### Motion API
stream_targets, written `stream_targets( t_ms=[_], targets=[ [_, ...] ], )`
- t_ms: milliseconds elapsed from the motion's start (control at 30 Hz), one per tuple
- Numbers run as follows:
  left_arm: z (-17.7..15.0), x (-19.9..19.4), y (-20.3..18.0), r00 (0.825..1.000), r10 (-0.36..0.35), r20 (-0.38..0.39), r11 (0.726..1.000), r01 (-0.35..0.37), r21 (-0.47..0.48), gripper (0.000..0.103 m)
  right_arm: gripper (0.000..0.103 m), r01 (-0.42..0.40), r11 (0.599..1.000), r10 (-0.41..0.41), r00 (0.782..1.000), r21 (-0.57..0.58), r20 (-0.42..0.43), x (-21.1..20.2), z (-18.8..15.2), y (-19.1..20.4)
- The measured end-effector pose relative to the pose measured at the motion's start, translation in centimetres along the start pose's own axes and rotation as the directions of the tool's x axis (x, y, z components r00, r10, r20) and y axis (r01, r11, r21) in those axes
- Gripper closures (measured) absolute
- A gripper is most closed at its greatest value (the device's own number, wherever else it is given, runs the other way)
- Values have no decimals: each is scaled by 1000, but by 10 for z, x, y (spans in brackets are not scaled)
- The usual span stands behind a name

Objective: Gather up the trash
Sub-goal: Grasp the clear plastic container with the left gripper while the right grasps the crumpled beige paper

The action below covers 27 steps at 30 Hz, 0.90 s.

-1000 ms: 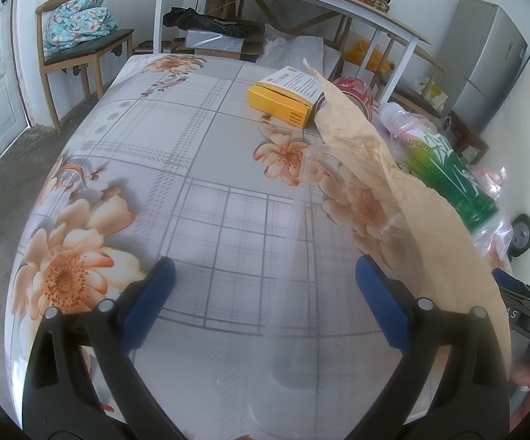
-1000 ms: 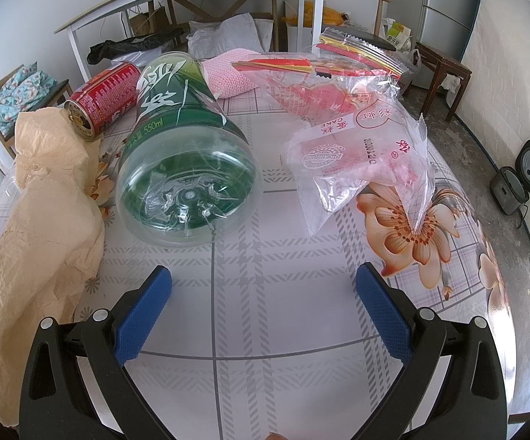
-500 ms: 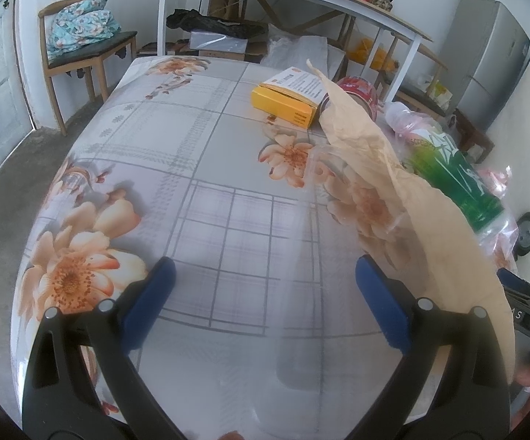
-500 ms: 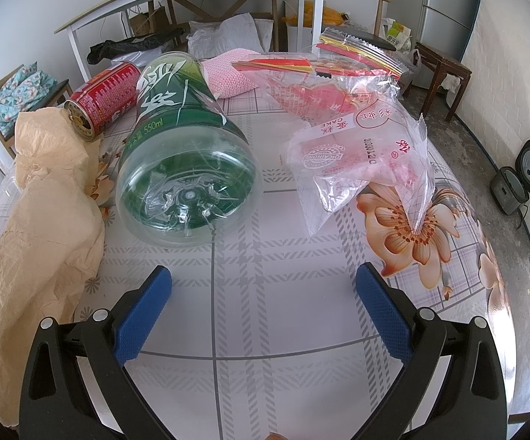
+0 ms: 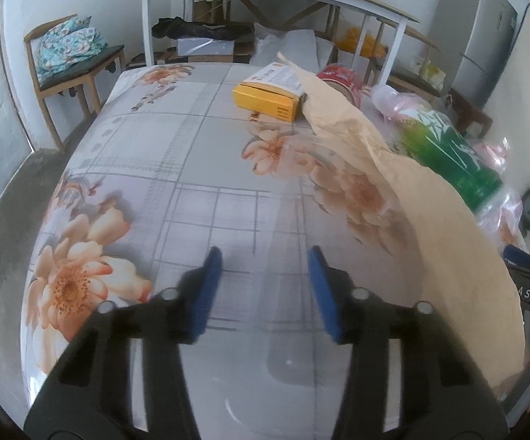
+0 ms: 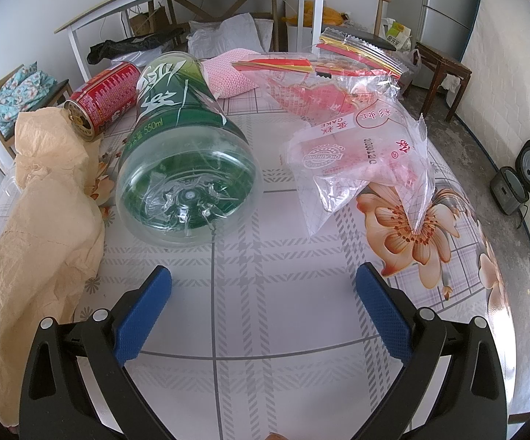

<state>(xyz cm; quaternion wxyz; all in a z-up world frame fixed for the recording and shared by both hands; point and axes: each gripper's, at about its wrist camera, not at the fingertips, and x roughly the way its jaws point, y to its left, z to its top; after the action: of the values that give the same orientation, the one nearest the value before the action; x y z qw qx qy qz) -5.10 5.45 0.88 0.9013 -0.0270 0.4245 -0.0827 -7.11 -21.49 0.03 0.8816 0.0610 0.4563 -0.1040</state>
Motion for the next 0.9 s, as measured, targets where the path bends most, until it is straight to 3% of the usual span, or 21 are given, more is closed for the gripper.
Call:
stream_targets(
  t_ms=[67, 133, 167, 333, 600, 800, 900],
  targets=[
    [-1, 1, -4, 1000, -16, -9, 1000, 16, 12, 79, 6, 0, 1000, 0, 1000, 0, 0, 0, 0, 0],
    [-1, 1, -7, 1000, -24, -17, 999, 24, 30, 100, 6, 0, 1000, 0, 1000, 0, 0, 0, 0, 0],
    [-2, 1, -8, 999, -47, -23, 998, 47, 32, 102, 6, 0, 1000, 0, 1000, 0, 0, 0, 0, 0],
    [-7, -3, -11, 995, -94, -34, 994, 95, 54, 103, 6, 0, 1000, 0, 1000, 0, 0, 0, 0, 0],
    [-17, -24, 12, 999, -35, -42, 999, 36, 13, 103, 6, 16, 1000, -16, 1000, 24, -7, -3, -2, 0],
    [-35, -44, 48, 999, -19, -36, 996, 16, -90, 103, 6, 20, 1000, -19, 999, 24, -30, -16, -15, 3],
    [-40, -52, 66, 1000, -2, -26, 992, -2, -123, 103, 6, 39, 999, -40, 999, 29, 34, -43, -25, 5]
  ],
)
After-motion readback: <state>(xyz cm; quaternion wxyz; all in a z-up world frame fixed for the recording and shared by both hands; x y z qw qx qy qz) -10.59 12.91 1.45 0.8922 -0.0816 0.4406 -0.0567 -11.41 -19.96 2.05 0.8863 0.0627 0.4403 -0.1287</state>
